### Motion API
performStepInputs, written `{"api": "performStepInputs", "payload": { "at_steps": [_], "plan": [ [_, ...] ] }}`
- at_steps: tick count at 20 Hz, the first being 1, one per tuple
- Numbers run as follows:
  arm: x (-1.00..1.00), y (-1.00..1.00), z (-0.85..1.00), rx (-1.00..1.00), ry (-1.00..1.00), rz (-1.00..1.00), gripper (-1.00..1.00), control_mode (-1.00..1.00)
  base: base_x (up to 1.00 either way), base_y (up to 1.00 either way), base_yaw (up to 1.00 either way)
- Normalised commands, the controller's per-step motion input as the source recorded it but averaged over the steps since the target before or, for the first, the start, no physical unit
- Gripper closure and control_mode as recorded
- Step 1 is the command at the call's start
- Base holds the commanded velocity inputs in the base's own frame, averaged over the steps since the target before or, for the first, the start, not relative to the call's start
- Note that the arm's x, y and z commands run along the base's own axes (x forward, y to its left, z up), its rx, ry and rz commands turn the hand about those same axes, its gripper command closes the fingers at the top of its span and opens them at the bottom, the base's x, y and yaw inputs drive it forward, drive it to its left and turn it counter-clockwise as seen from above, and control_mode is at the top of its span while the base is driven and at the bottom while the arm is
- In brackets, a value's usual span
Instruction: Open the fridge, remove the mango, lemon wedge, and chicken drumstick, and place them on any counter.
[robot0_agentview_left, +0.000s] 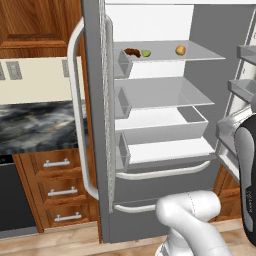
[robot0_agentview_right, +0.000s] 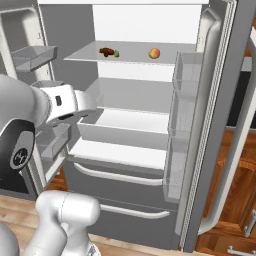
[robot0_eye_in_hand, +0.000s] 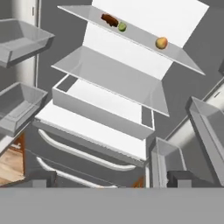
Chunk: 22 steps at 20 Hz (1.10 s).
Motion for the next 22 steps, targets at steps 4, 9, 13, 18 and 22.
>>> {"api": "performStepInputs", "payload": {
  "at_steps": [4, 9, 13, 18, 22],
  "plan": [
    [-0.04, 0.00, 0.54, 0.00, -0.14, -0.02, -1.00, -1.00, 0.00, 0.00, 0.00],
    [-0.21, 0.00, 0.50, 0.00, -0.08, -0.03, -1.00, -1.00, 0.00, 0.00, 0.00],
    [-0.20, 0.00, 0.31, 0.00, -0.06, -0.07, -1.00, -1.00, 0.00, 0.00, 0.00],
    [-0.31, -0.02, 0.01, 0.00, -0.05, -0.03, -1.00, -1.00, 0.00, 0.00, 0.00],
    [-0.17, 0.00, 0.00, 0.00, 0.01, 0.00, -1.00, -1.00, 0.00, 0.00, 0.00]
  ]
}}
